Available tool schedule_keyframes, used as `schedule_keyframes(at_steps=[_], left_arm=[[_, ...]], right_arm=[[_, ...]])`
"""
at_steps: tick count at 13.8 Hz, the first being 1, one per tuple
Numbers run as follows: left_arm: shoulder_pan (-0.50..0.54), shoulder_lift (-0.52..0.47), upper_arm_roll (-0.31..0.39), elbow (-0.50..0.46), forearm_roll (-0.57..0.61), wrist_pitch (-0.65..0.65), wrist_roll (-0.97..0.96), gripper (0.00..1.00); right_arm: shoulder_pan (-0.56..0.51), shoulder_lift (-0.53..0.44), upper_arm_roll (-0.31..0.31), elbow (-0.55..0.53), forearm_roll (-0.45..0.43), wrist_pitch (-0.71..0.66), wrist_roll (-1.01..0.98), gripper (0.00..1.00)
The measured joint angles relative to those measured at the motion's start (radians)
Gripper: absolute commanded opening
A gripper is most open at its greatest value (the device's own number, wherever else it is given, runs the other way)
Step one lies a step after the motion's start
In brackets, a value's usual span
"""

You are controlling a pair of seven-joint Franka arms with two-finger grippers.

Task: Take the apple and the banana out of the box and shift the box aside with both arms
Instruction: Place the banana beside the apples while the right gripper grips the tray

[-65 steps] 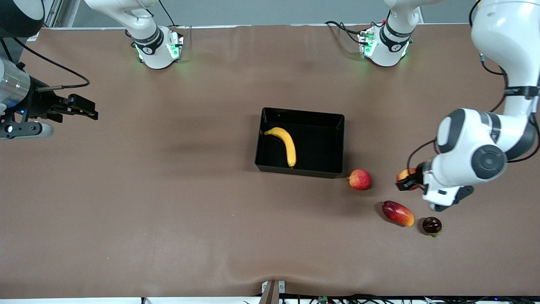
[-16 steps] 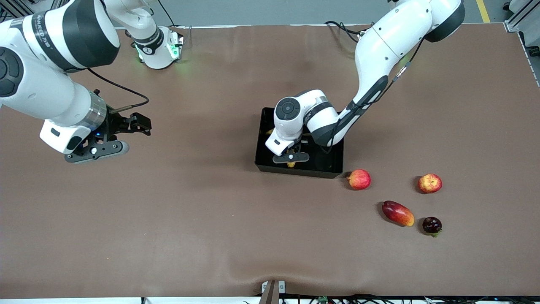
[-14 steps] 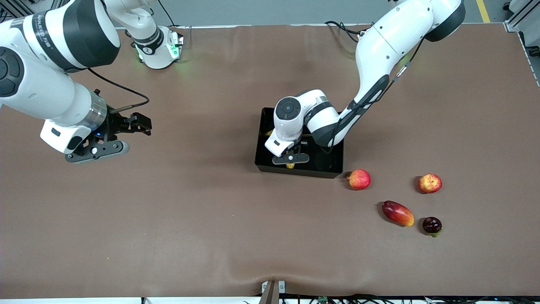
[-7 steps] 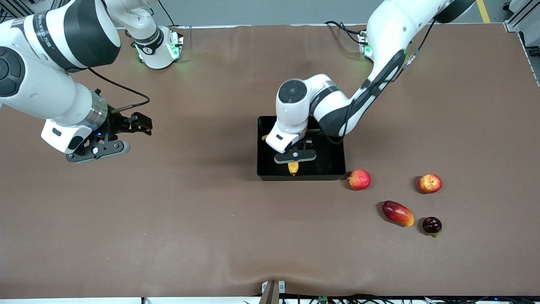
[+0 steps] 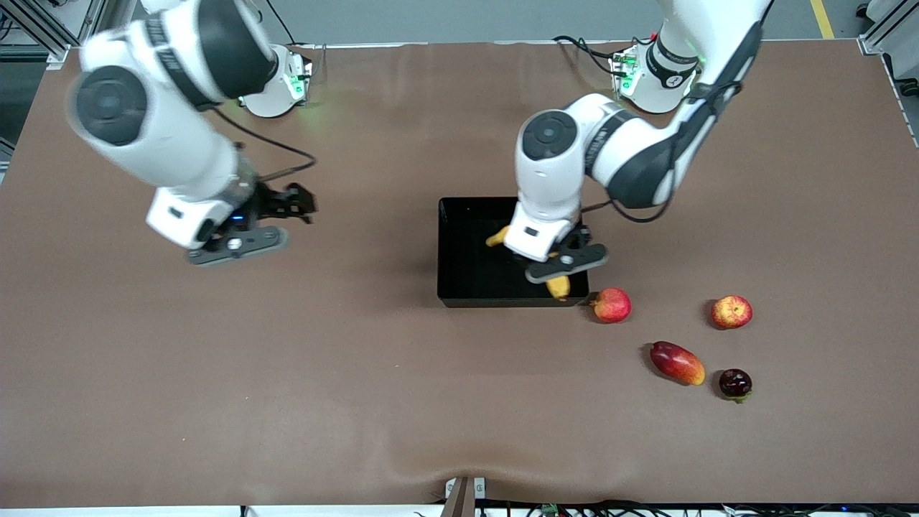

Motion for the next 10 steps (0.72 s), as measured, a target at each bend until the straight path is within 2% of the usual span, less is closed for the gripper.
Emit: schedule_keyframes(at_steps=[3,7,10], left_arm=[[0.107,-0.026,0.0,-0.022,-0.02,-0.075,0.158,0.0],[0.294,-0.053,0.001,-0.116,-0.039,-0.08,0.397,0.0],[0.41,-0.052,0.001,-0.203,-0.04,-0.051,0.452,0.0]], right_arm=[[0.069,0.056,0.001,-0.003,0.0,0.077,0.069,1.0],[0.126,0.152,0.001,-0.004,0.0,0.157,0.076,1.0],[0.184,0.22,0.002,-0.006,0.009,0.254,0.145,1.0]])
